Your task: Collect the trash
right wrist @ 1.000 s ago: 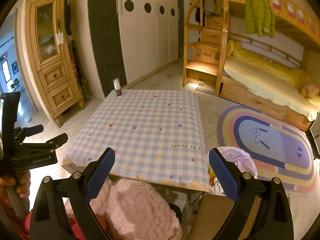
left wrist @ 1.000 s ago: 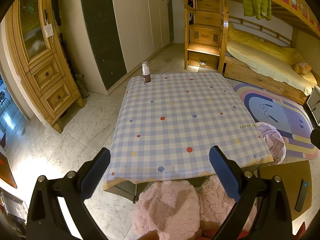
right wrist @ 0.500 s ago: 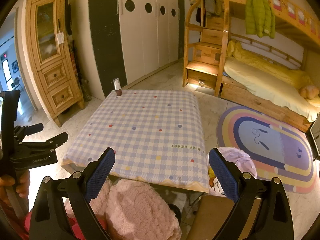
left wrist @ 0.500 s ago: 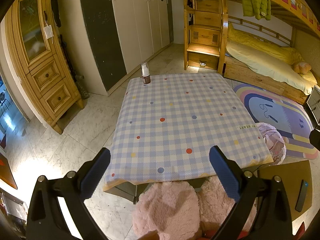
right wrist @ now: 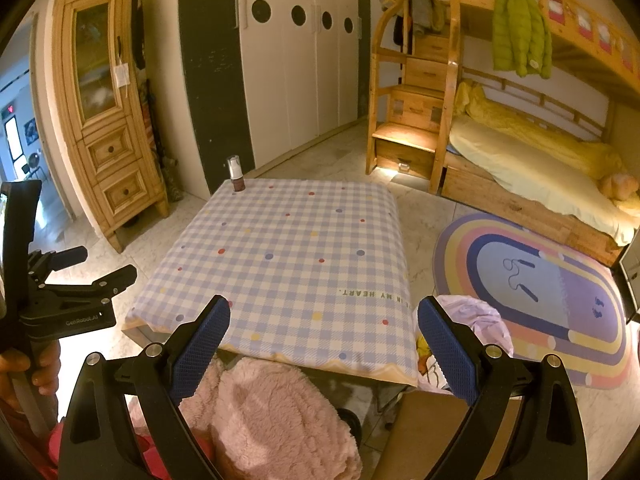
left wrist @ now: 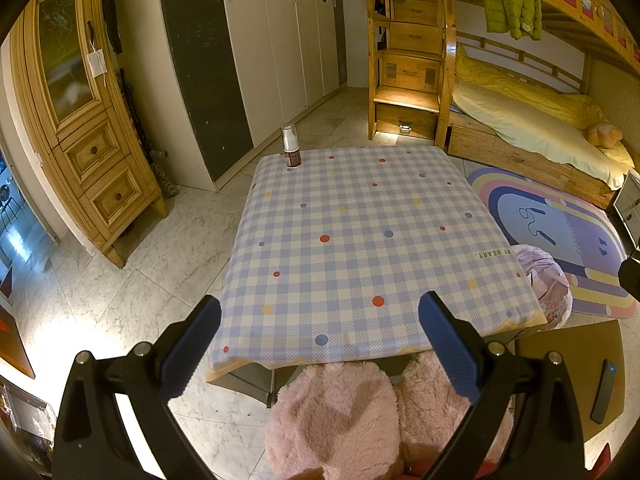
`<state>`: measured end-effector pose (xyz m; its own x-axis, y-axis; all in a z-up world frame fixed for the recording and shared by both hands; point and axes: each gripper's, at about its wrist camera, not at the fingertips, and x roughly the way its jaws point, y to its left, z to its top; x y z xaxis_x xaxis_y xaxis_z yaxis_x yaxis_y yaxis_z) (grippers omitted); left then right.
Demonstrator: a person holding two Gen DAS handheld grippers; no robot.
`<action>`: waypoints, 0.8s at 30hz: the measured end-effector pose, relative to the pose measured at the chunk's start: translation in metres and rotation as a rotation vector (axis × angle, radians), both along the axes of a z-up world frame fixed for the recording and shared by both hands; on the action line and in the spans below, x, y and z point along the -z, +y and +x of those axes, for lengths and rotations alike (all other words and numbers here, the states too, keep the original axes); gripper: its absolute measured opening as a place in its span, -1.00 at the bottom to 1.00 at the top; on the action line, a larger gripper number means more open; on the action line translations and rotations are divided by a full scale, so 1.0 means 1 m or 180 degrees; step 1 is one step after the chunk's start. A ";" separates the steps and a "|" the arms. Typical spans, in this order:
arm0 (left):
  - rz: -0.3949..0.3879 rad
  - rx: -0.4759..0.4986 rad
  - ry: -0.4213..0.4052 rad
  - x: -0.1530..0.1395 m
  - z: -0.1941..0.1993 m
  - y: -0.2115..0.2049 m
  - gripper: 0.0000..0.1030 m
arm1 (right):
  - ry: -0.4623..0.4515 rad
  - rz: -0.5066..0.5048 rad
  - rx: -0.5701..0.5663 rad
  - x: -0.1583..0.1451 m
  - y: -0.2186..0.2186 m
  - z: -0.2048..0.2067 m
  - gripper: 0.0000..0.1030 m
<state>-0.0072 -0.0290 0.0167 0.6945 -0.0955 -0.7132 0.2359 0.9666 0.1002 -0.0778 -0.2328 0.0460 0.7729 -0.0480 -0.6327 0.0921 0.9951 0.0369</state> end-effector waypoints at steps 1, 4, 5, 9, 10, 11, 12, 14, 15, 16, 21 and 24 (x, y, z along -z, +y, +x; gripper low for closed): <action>-0.0001 -0.0001 0.0000 0.000 0.000 0.000 0.87 | 0.0003 0.0001 0.0001 0.000 0.000 0.000 0.82; 0.0005 -0.0007 0.0000 0.001 0.000 0.000 0.87 | 0.0007 0.0005 -0.0001 0.000 -0.002 0.000 0.82; 0.0003 -0.0007 0.0001 0.000 0.000 0.000 0.87 | 0.0006 0.0006 -0.0004 0.000 -0.002 0.000 0.82; 0.0008 -0.0008 0.0002 0.000 0.002 0.000 0.87 | 0.0008 0.0006 -0.0005 0.000 -0.002 0.000 0.82; 0.0010 -0.0010 0.0002 0.000 0.002 -0.001 0.87 | 0.0011 0.0006 -0.0005 0.001 -0.002 0.000 0.82; 0.0012 -0.0015 0.0000 0.000 0.002 -0.001 0.87 | 0.0011 0.0004 -0.0006 0.001 -0.002 0.000 0.82; 0.0020 -0.0019 -0.0001 0.000 0.002 -0.001 0.87 | 0.0012 0.0003 -0.0006 0.001 -0.002 0.001 0.82; 0.0024 -0.0025 -0.0001 0.001 0.003 -0.001 0.87 | 0.0018 0.0009 -0.0002 0.003 -0.004 0.001 0.82; 0.0024 -0.0026 -0.0001 0.001 0.004 -0.001 0.87 | 0.0019 0.0010 -0.0005 0.004 -0.005 0.001 0.82; 0.0022 -0.0027 -0.0002 0.002 0.003 0.000 0.87 | 0.0020 0.0010 -0.0003 0.004 -0.005 0.001 0.82; 0.0070 -0.0040 -0.0051 0.004 0.003 0.000 0.87 | 0.0023 0.0017 -0.0001 0.005 -0.005 0.001 0.82; 0.0091 -0.0037 -0.0075 0.005 0.003 0.000 0.87 | 0.0021 0.0016 0.0010 0.006 -0.007 0.001 0.82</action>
